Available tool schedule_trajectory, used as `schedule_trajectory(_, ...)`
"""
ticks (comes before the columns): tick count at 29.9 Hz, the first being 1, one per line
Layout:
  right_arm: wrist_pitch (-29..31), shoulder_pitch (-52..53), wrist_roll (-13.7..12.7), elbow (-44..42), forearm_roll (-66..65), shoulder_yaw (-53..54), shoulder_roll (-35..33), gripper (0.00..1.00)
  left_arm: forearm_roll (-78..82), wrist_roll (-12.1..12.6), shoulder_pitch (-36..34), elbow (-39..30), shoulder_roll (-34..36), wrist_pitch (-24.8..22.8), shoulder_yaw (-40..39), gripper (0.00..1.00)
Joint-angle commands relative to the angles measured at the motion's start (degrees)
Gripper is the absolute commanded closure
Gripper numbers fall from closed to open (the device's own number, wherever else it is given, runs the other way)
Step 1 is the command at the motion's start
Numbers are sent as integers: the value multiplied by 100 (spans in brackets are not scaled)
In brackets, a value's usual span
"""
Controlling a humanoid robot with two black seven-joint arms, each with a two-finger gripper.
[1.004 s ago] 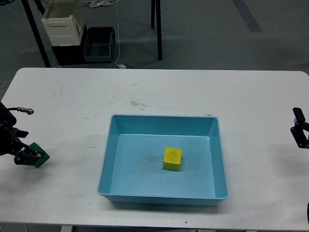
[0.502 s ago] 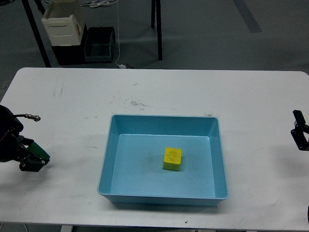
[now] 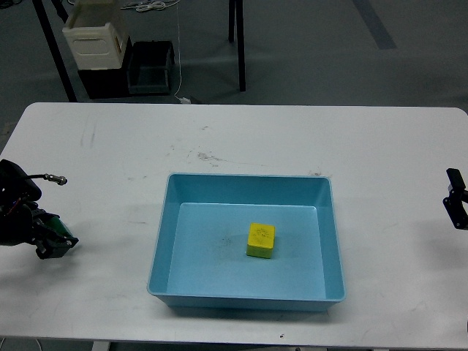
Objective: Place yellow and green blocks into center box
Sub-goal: 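Close the left gripper on the green cube, then lift the green cube and carry it into the tub beside the yellow cube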
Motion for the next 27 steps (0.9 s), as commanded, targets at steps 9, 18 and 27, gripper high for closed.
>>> schedule_trajectory(9, -26, -3, -1, -1, 1, -6, 0, 0, -76, 0, -105, -18, 72, 41, 37, 83)
schedule_trajectory(18, -26, -47, 17, -10, 1, 3, 0, 0, -1718, 0, -2019, -1036, 986, 15, 1, 83)
schedule_trajectory(27, -26, -73, 17, -10, 1, 20, 97, 0, -2010, 0, -2750, -2785, 970, -152, 37, 83)
